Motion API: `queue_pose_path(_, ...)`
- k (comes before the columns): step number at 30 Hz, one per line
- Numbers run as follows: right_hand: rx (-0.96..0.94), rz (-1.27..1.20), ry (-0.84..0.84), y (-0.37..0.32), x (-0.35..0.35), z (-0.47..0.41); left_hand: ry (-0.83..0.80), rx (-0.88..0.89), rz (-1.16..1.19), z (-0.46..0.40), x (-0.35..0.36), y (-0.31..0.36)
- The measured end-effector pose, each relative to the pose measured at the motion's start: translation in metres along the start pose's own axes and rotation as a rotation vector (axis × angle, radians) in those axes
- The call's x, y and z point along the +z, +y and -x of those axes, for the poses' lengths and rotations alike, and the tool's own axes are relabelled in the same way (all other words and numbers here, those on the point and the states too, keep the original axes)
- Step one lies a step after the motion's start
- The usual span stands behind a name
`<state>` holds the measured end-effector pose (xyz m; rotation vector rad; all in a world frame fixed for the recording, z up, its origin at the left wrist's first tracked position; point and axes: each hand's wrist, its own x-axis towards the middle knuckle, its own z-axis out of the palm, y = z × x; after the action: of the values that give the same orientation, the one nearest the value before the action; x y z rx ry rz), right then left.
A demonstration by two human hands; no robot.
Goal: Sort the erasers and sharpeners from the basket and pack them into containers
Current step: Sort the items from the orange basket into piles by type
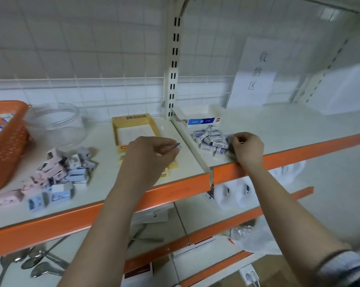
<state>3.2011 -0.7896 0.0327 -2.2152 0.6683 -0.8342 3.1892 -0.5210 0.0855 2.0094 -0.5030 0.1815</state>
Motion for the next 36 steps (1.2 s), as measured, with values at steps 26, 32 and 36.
queue_pose_path(26, 0.009, -0.098, 0.337, 0.032, 0.012, 0.033, -0.42, 0.147, -0.199, -0.149, 0.126, 0.001)
queue_pose_path(32, -0.106, 0.085, 0.234, 0.023, 0.005, 0.028, -0.301, 0.094, -0.131, -0.127, 0.091, 0.005)
queue_pose_path(36, -0.339, 0.188, -0.099, -0.004, 0.007, 0.02, -0.258, 0.088, -0.109, -0.098, 0.059, 0.001)
